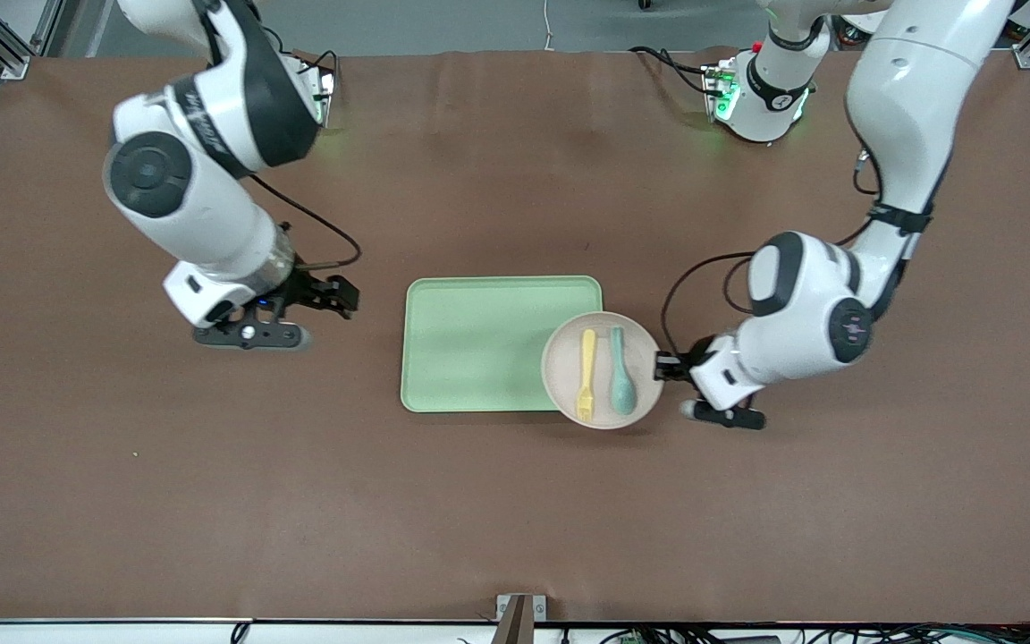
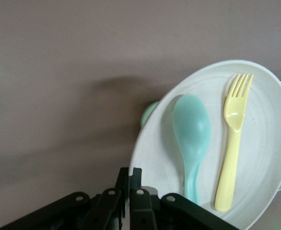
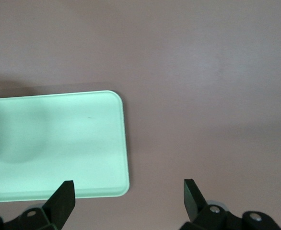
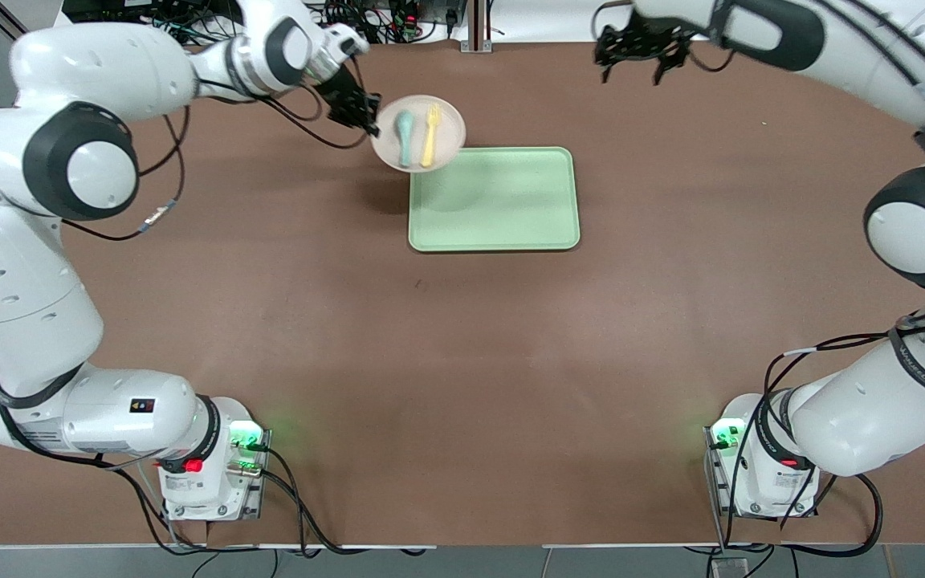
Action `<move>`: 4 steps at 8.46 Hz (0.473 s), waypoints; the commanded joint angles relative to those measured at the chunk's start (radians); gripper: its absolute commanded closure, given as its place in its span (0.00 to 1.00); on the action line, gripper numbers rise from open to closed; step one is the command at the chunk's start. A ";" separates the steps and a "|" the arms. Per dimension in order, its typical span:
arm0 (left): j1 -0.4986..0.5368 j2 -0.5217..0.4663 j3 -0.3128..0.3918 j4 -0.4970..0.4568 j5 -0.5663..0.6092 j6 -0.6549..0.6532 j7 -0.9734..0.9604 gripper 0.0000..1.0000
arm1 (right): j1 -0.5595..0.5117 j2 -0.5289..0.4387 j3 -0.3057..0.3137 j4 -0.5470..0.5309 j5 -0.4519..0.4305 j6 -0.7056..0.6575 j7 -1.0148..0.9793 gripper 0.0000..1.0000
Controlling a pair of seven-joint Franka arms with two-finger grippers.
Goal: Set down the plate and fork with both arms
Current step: 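Carry the plate over the green tray while the right gripper approaches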
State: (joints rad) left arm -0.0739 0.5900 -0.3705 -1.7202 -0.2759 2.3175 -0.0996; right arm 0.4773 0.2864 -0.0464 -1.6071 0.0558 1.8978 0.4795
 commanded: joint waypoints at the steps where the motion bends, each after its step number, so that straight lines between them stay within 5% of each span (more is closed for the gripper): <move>1: -0.059 0.011 0.002 -0.064 -0.023 0.135 -0.064 1.00 | 0.067 0.069 -0.010 0.015 0.003 0.093 0.114 0.00; 4: -0.116 0.048 0.002 -0.085 -0.023 0.212 -0.121 1.00 | 0.141 0.152 -0.010 0.018 -0.011 0.213 0.230 0.00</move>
State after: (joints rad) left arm -0.1770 0.6470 -0.3704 -1.7865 -0.2768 2.4995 -0.2087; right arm 0.5936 0.4129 -0.0473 -1.6065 0.0539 2.0863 0.6643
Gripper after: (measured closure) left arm 0.956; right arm 0.000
